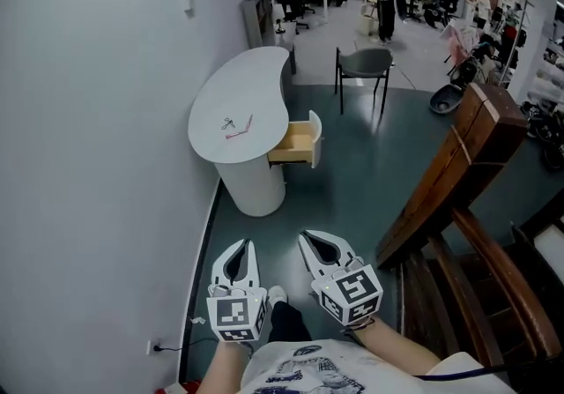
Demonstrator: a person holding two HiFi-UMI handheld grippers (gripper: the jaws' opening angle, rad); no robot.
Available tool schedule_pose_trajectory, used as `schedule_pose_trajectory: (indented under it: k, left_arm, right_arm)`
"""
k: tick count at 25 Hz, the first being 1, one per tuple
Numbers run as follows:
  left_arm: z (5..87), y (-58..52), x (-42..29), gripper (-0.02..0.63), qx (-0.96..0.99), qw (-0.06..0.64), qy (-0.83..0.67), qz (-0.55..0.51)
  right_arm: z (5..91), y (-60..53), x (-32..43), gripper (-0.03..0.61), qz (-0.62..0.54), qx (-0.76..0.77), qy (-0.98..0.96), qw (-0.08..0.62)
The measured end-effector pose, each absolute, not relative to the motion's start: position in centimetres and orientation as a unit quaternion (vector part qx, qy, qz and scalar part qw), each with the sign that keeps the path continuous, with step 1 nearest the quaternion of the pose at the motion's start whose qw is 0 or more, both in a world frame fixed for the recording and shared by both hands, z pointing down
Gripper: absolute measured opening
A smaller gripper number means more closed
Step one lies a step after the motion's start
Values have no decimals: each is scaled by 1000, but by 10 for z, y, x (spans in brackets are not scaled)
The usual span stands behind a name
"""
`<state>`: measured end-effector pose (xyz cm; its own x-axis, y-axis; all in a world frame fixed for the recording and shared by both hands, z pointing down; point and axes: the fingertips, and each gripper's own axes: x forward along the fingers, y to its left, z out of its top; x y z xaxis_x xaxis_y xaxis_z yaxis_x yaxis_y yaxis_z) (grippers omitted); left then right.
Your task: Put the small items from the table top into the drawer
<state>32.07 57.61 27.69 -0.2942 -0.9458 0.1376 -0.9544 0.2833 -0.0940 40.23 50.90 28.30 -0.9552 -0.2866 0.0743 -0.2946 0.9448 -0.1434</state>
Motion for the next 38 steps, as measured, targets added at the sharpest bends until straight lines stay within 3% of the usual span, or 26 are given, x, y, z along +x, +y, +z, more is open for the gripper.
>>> schedule_pose_trajectory:
  k: [22, 38]
  left_arm:
    - [283, 433, 45, 20, 607, 36, -789, 88]
    - [313, 350, -34, 20, 613, 59, -782, 93]
  right_arm:
    - [286, 366, 126, 21, 75, 161, -983, 54]
    - [314, 278, 56, 21, 96, 184, -976, 65]
